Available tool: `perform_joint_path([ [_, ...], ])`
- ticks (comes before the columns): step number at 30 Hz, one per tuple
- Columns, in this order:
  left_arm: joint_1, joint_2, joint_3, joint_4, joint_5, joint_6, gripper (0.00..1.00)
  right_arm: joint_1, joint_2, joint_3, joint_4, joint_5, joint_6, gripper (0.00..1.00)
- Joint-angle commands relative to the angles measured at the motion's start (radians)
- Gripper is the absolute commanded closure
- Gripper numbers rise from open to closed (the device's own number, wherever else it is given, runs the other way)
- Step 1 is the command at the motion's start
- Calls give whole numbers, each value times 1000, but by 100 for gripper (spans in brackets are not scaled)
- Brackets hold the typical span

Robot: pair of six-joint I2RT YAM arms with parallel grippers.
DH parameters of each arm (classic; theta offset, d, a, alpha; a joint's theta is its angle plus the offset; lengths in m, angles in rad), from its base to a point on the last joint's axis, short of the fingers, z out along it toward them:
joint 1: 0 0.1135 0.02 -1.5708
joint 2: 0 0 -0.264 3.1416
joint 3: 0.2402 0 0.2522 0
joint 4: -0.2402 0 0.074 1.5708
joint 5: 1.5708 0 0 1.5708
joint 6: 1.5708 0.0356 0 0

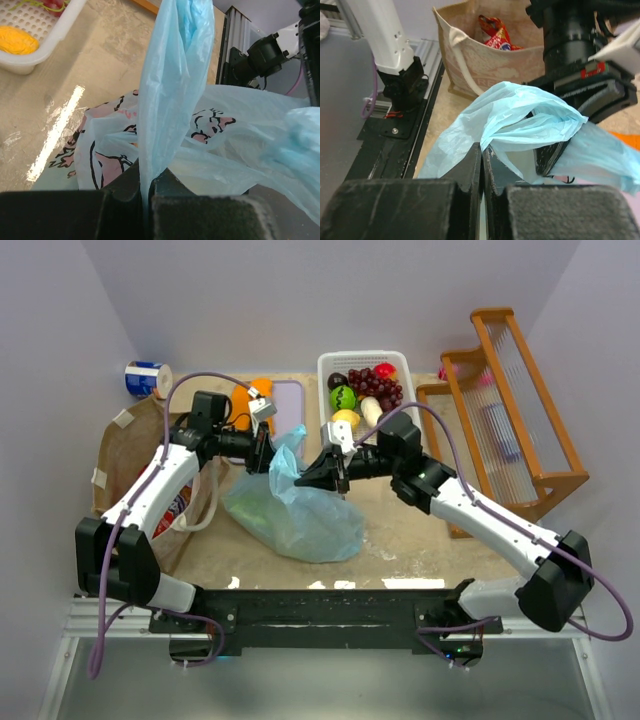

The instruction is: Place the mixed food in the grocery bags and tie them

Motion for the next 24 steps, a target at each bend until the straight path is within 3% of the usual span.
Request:
perform_joint_path([
  [1, -11, -11, 47, -55, 56, 69, 100, -32, 26, 80, -16, -132, -49, 99],
  [14, -9, -42, 44, -98, 72, 138, 99, -166, 225, 235, -165, -258, -103, 100],
  [16, -9, -51, 46, -109, 53, 142, 87, -175, 233, 239, -165, -264, -103, 100],
  [18, -9, -66, 43, -112, 38, 147, 65, -190, 244, 250, -166, -274, -101, 100],
  [21, -9, -83, 38, -118, 29, 152, 45, -204, 259, 265, -179, -283, -101, 100],
  [24, -9, -92, 39, -122, 33, 159, 35, -206, 276, 291, -209, -281, -115, 100],
])
